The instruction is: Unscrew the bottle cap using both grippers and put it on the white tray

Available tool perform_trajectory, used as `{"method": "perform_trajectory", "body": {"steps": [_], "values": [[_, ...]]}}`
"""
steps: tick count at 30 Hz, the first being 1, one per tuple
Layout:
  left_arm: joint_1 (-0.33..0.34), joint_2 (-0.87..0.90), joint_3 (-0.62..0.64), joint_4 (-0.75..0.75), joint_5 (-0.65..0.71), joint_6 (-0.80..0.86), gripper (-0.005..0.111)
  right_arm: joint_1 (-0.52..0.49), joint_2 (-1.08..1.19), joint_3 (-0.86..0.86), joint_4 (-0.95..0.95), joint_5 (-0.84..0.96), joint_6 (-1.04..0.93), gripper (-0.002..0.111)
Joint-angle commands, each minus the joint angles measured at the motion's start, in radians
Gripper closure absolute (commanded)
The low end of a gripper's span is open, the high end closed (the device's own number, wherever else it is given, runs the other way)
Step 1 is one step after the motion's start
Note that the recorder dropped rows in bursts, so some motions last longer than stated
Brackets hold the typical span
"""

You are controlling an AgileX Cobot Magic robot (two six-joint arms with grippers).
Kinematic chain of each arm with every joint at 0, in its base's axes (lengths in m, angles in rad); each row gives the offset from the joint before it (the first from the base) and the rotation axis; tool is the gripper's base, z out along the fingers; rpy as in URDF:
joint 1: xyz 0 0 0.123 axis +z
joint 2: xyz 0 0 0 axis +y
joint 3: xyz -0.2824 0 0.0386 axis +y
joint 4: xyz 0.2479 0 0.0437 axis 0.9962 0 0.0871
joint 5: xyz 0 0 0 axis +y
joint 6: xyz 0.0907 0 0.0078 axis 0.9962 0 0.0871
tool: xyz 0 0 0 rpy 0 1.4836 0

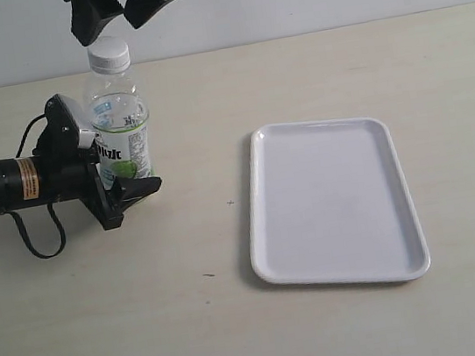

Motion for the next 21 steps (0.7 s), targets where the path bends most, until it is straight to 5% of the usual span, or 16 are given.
{"method": "perform_trajectory", "body": {"steps": [1, 21], "values": [[-0.005, -0.002, 0.006, 0.022, 0.033, -0.008, 0.107, 0.002, 0.0, -0.001, -0.021, -0.013, 0.02, 0.042], [-0.005, -0.002, 0.006, 0.022, 0.031, -0.008, 0.107, 0.002, 0.023, -0.001, 0.035, 0.038, -0.053, 0.042]]}}
